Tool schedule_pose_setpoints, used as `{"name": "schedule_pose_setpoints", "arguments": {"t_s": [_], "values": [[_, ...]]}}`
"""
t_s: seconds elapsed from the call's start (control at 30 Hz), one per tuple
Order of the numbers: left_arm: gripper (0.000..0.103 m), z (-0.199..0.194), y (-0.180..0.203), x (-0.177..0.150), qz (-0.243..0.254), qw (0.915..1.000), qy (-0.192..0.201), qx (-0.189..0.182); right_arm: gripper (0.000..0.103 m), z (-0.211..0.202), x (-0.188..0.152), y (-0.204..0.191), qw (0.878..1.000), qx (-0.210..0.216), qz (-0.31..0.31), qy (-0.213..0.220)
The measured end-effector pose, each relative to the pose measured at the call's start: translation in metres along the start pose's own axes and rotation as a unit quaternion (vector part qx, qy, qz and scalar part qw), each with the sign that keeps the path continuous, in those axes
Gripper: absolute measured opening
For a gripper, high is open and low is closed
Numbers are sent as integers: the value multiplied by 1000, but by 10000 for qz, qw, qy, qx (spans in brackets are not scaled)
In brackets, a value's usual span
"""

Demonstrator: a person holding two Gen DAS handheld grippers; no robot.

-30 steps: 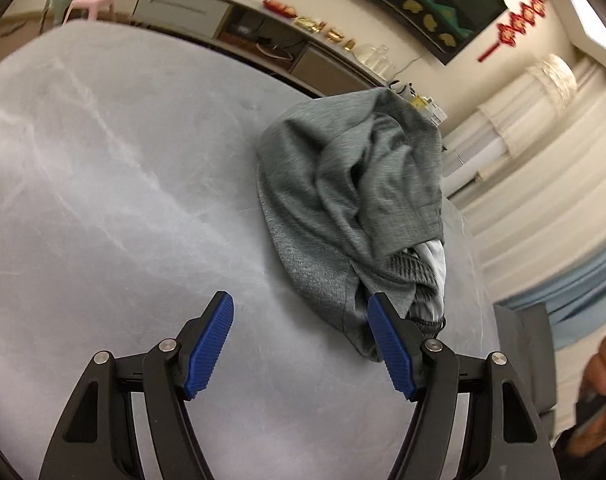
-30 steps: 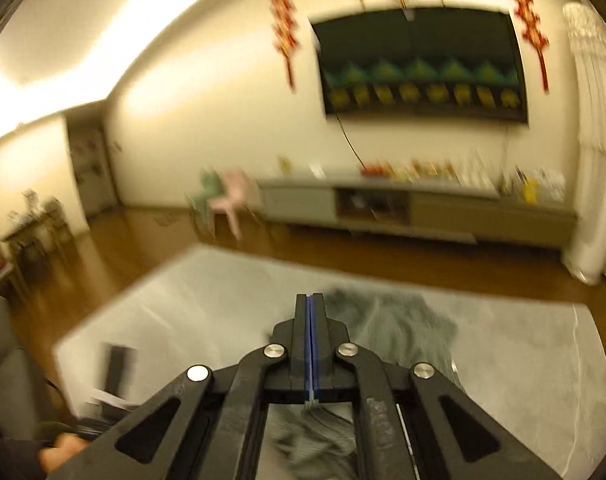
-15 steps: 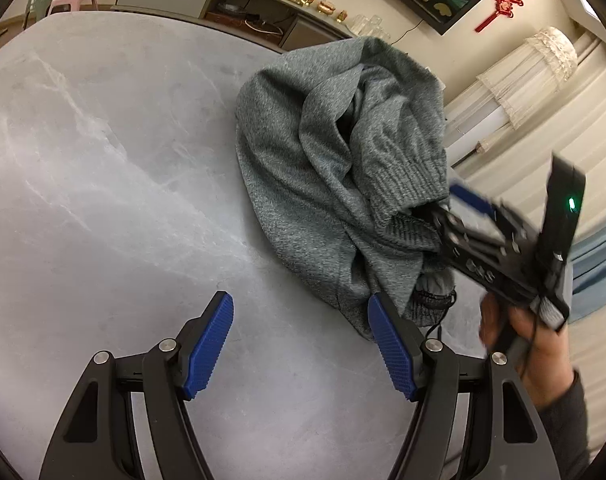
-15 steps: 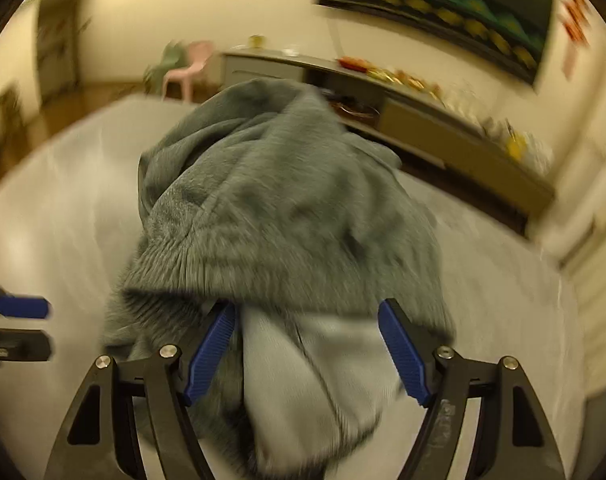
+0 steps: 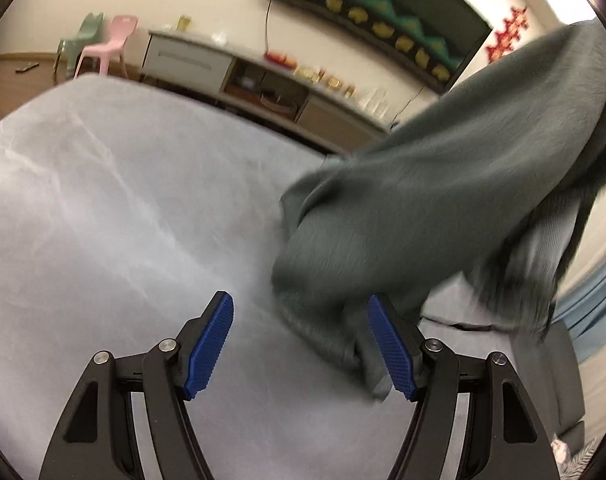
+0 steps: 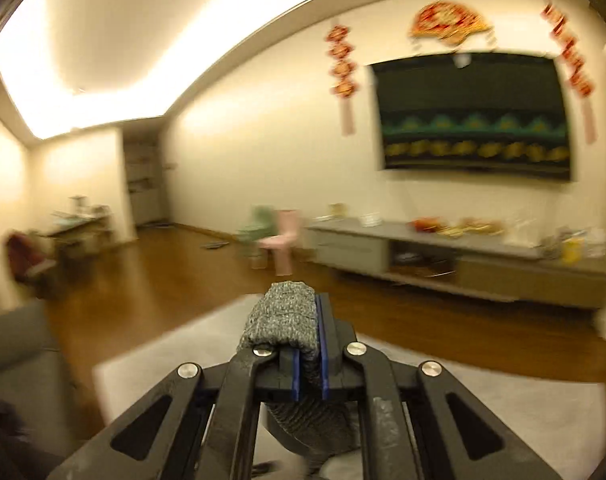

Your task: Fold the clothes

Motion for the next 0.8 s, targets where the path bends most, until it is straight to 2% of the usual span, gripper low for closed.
{"name": "schedule_pose_setpoints", "arguments": {"t_s": [0.03,0.1,0.13,0.17,0.2,0.27,0.33,0.4,0.53,0.6,0.7,0.8], "values": [[71,-3,2,1,0,9999,46,-107,9,11,-8,-14,9998,133,66,-131],[71,-7,4,0,-32,9995,42,-311,26,46,-39,-27,9974,217,27,-686],[71,-5,6,-1,-2,9992,-45,-390,54,64,-62,-21,9936,146,-6,-1121],[71,-4,7,-3,27,9988,-131,-469,62,82,-85,-16,9878,75,-38,-1553],[71,-2,9,-5,54,9982,-223,-547,62,95,-107,-7,9813,-54,-83,-1923],[71,9,13,-13,72,9964,-470,-698,62,96,-144,21,9709,-585,-216,-2310],[71,21,14,-21,-1,9943,-730,-783,62,83,-171,46,9653,-900,-122,-2450],[71,32,19,-28,-46,9914,-961,-884,63,67,-197,68,9631,-951,296,-2500],[71,34,32,-36,163,9907,-977,-933,63,40,-240,92,9559,-1021,1214,-2473],[71,28,39,-36,356,9909,-893,-938,63,41,-246,113,9508,-1118,1467,-2491],[75,22,50,-36,686,9901,-766,-958,63,46,-236,117,9533,-1078,1531,-2369],[78,33,61,-47,1225,9880,-606,-714,63,61,-216,104,9598,-566,1552,-2271]]}}
Point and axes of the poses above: each gripper's, at about its wrist camera, not at the fingertips, and z roughly the way its jaws point, y to its right, x to its top, the point moved 7 cm from there along z, roughly the way its jaws point, and after that the axes turned 4 degrees about x, right-handed, at the moved point
